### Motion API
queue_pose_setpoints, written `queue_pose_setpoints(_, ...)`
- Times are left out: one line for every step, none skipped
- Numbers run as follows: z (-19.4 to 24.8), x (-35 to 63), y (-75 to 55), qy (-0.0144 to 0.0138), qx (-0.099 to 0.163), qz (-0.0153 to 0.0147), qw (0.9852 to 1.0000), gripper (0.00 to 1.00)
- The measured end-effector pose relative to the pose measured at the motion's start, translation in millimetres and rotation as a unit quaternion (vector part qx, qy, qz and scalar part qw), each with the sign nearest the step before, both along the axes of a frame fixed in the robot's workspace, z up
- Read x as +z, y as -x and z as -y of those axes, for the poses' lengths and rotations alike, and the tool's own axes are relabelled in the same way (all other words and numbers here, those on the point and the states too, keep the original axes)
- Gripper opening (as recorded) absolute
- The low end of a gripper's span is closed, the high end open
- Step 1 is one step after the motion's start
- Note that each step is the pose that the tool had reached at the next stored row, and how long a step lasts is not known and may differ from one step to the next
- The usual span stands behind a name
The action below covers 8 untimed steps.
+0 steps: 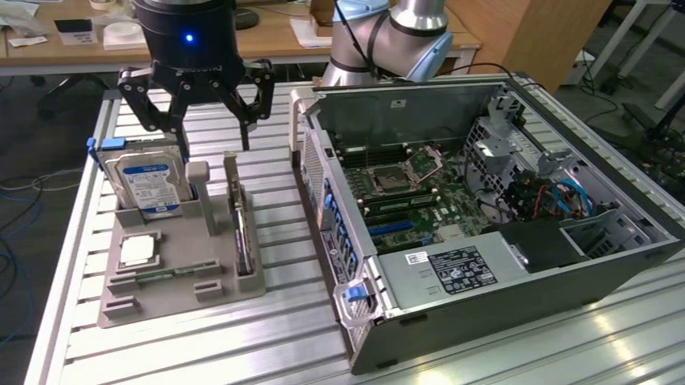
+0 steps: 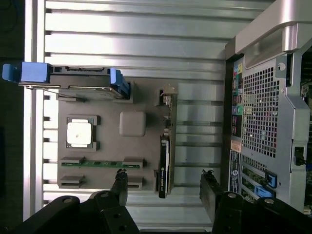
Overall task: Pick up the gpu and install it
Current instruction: 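Pick up the gpu and move the gpu toward the slot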
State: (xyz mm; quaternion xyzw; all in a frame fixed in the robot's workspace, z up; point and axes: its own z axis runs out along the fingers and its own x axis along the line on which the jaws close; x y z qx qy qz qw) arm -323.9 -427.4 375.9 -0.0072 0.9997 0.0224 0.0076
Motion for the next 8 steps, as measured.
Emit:
queue_pose_setpoints(0.0, -0.3, -0.1, 0.0000, 0.000, 0.0000, 1.0000, 0.71)
queue_pose_setpoints(0.0, -0.7, 0.0, -0.0001, 0.000, 0.0001, 1.0000, 0.71)
queue_pose_setpoints(0.0, -1.0, 0.0, -0.0001, 0.000, 0.0001, 1.0000, 0.71)
queue_pose_setpoints(0.0, -1.3, 0.0, 0.0000, 0.000, 0.0001, 1.0000, 0.71)
queue_pose_setpoints(0.0, -1.5, 0.0, 0.0000, 0.000, 0.0000, 1.0000, 0.71)
queue_pose_setpoints(0.0, -2.0, 0.0, 0.0000, 0.000, 0.0001, 1.0000, 0.71)
queue_pose_setpoints(0.0, -2.4, 0.0, -0.0001, 0.000, 0.0001, 1.0000, 0.71)
queue_pose_setpoints(0.0, -2.7, 0.0, 0.0000, 0.000, 0.0000, 1.0000, 0.71)
